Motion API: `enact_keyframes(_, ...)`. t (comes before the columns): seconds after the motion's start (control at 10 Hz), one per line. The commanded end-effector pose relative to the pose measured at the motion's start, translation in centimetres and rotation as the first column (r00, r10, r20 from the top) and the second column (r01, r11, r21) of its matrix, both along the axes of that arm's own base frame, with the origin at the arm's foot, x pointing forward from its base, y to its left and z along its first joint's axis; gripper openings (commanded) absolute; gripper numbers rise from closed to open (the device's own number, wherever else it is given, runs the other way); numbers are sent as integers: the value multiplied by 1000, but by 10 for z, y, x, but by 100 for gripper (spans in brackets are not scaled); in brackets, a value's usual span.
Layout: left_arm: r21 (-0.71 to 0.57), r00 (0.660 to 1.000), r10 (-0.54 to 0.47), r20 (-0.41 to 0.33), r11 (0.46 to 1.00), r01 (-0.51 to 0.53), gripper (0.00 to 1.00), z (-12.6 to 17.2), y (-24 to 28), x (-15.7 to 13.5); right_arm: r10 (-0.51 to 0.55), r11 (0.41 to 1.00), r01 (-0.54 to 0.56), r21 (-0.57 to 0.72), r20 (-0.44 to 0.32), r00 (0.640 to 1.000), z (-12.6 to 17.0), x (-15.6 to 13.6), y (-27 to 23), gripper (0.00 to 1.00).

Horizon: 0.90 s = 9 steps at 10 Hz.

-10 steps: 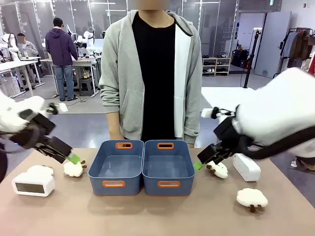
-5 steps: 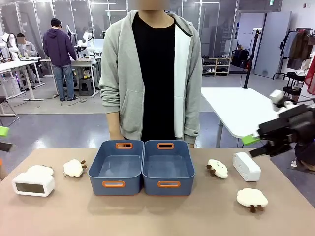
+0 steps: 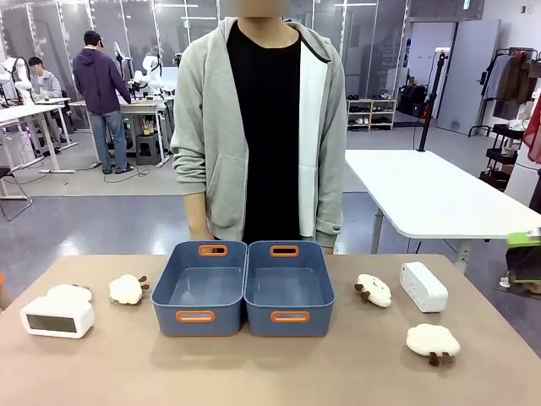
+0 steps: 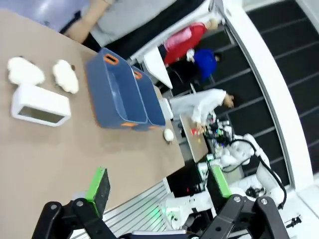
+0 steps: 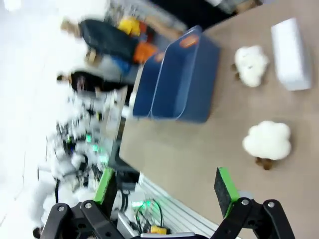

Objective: Sort the digital clocks into the basket.
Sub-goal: Pick up the Digital clock from the table and place it into the empty Plastic storage basket.

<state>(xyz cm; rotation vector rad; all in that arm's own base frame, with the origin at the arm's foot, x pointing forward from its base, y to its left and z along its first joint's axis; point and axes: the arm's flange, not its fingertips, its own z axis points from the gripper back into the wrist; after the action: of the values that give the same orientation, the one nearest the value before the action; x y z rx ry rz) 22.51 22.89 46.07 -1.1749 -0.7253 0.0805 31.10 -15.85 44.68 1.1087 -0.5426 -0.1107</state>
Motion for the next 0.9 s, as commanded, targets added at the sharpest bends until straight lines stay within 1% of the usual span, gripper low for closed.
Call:
enact_keyframes(0.0, -23, 997, 62, 34, 998, -61, 100, -17, -13, -13, -78, 997, 78, 14, 31, 996, -5, -6, -15, 100)
enact_keyframes(0.1, -27, 995, 93, 23, 995, -92, 100, -15, -11, -13, -87, 996, 87, 17, 18, 996, -8, -3, -12, 100)
enact_keyframes(0.2, -13, 999, 51, 1, 999, -51, 100, -7, 13, -11, -74, 997, 74, -2, 5, 997, -14, 11, -4, 100)
enact_keyframes(0.3, -13, 999, 51, 1, 999, -51, 100, -7, 13, -11, -95, 995, 95, 17, -3, 995, -4, -12, -27, 100)
enact_keyframes(0.8, -13, 999, 51, 1, 999, -51, 100, -7, 13, -11, -95, 995, 95, 17, -3, 995, -4, -12, -27, 100)
